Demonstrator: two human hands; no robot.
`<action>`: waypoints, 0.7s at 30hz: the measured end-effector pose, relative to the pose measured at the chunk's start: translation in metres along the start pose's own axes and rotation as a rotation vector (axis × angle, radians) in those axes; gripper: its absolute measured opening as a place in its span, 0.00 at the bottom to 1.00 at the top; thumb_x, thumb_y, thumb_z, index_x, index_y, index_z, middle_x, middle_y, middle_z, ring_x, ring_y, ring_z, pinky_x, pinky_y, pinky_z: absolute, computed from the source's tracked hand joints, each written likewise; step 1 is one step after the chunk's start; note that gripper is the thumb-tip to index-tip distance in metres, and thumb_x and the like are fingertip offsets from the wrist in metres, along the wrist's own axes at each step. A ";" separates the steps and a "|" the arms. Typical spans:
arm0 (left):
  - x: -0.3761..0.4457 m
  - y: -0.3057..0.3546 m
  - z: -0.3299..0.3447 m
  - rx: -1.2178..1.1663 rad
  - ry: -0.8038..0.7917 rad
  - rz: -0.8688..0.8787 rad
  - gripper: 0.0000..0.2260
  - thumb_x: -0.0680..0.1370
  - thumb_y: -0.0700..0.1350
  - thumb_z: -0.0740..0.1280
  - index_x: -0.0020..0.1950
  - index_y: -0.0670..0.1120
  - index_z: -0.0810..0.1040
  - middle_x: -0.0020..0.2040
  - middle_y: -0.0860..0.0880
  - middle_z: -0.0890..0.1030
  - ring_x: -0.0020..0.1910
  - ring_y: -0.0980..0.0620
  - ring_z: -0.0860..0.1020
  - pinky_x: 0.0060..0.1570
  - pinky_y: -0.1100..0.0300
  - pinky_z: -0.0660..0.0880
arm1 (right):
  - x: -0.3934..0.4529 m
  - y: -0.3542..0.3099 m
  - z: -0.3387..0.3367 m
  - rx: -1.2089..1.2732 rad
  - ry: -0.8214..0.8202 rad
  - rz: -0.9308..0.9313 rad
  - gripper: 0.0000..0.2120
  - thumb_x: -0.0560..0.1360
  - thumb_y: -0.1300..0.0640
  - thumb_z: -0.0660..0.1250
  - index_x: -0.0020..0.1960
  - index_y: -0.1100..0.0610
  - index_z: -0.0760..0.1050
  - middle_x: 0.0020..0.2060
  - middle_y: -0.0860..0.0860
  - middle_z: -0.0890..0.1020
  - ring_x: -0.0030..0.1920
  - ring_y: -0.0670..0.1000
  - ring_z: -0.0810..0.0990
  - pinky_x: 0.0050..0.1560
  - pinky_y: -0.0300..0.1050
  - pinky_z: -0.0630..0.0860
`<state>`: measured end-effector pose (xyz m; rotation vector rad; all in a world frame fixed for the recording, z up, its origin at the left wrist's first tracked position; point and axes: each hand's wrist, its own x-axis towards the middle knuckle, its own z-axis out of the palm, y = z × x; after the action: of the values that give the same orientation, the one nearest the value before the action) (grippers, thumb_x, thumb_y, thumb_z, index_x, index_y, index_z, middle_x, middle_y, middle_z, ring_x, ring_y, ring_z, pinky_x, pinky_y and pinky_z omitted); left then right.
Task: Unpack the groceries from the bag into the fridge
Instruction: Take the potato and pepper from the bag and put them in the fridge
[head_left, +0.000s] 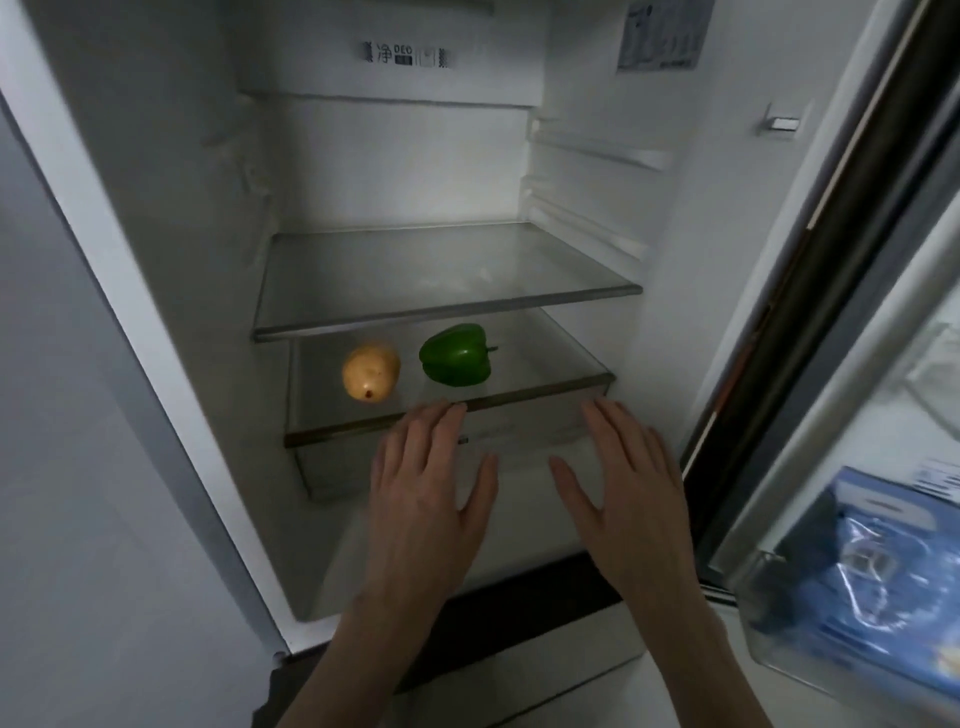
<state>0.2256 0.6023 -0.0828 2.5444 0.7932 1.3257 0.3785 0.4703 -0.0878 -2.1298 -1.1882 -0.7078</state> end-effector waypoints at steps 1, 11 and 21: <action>0.000 0.007 0.002 -0.015 0.007 0.019 0.21 0.82 0.52 0.66 0.72 0.43 0.75 0.67 0.46 0.78 0.68 0.45 0.75 0.66 0.48 0.73 | -0.003 0.002 -0.009 -0.020 0.016 0.008 0.29 0.82 0.43 0.62 0.78 0.58 0.68 0.74 0.54 0.74 0.74 0.55 0.72 0.77 0.58 0.66; -0.018 0.104 -0.001 -0.168 -0.021 0.130 0.23 0.83 0.55 0.62 0.73 0.43 0.74 0.69 0.45 0.78 0.69 0.45 0.75 0.67 0.45 0.74 | -0.039 0.021 -0.116 -0.131 0.114 0.076 0.27 0.82 0.45 0.65 0.77 0.55 0.69 0.74 0.51 0.74 0.76 0.53 0.69 0.76 0.56 0.68; -0.093 0.252 -0.005 -0.334 -0.176 0.274 0.23 0.83 0.57 0.60 0.73 0.45 0.74 0.71 0.47 0.76 0.72 0.45 0.73 0.73 0.48 0.67 | -0.176 0.086 -0.264 -0.362 0.178 0.263 0.27 0.81 0.45 0.66 0.77 0.56 0.70 0.74 0.52 0.75 0.76 0.55 0.71 0.75 0.58 0.67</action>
<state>0.2743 0.3394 -0.0516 2.5096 0.1751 1.1642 0.3301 0.1478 -0.0493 -2.3964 -0.7082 -1.0261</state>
